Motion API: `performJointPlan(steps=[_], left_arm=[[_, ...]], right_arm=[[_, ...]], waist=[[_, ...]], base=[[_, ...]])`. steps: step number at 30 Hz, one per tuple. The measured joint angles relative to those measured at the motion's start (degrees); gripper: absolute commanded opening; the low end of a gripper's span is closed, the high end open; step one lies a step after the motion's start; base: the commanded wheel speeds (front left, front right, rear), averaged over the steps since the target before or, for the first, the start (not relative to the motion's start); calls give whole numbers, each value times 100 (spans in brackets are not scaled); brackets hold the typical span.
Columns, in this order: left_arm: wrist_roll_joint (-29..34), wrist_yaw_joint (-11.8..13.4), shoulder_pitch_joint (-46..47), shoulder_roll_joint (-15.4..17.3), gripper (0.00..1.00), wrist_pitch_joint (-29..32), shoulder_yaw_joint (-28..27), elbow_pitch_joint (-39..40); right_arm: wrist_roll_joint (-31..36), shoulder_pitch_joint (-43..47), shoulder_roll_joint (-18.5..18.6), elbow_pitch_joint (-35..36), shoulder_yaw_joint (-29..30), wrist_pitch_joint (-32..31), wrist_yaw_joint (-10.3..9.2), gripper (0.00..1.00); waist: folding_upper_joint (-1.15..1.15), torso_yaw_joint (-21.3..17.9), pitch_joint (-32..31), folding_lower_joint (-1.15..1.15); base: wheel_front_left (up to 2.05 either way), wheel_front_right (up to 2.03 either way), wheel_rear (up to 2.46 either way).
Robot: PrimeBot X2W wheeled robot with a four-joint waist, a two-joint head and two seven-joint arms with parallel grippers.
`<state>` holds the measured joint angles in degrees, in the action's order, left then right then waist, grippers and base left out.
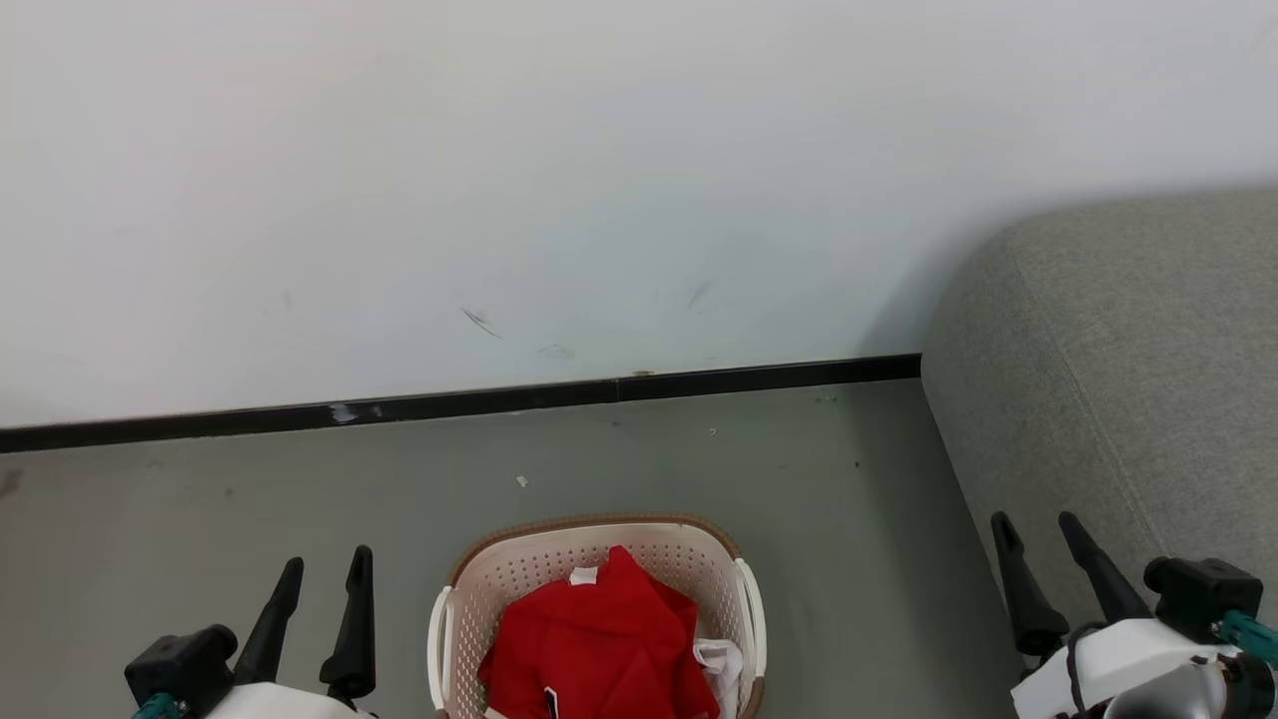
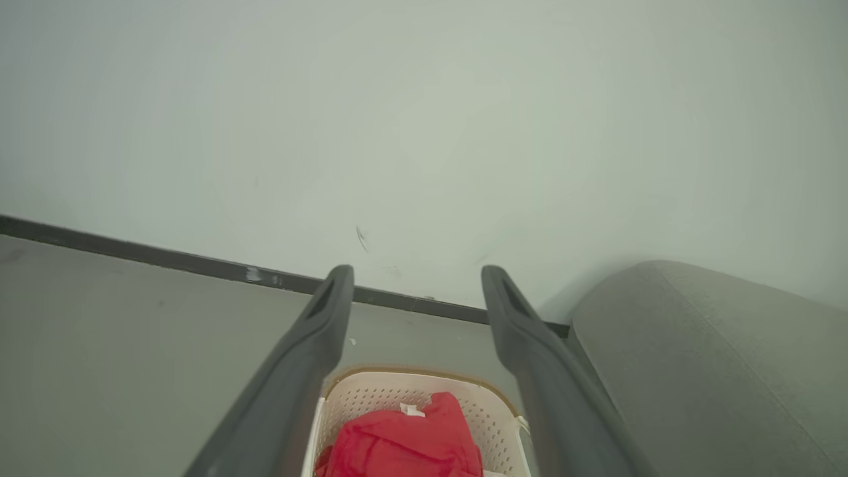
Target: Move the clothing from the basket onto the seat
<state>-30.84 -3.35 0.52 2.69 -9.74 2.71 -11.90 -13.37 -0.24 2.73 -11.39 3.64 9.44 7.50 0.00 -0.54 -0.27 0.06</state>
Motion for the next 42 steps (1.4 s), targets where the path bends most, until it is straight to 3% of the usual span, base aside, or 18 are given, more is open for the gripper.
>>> performJointPlan(steps=[22,42], left_arm=[[1851,-18,-105,2,100,-456,-16,193],[1996,-113,-123,-8,100,-455,-55,181]], right_arm=[[2102,12,-25,170,66,475,0,100],[2154,117,-37,213,63,475,0,100]], waist=[[0,-35,-23,-2],[0,-102,124,-3]], base=[[0,0,0],[0,0,0]])
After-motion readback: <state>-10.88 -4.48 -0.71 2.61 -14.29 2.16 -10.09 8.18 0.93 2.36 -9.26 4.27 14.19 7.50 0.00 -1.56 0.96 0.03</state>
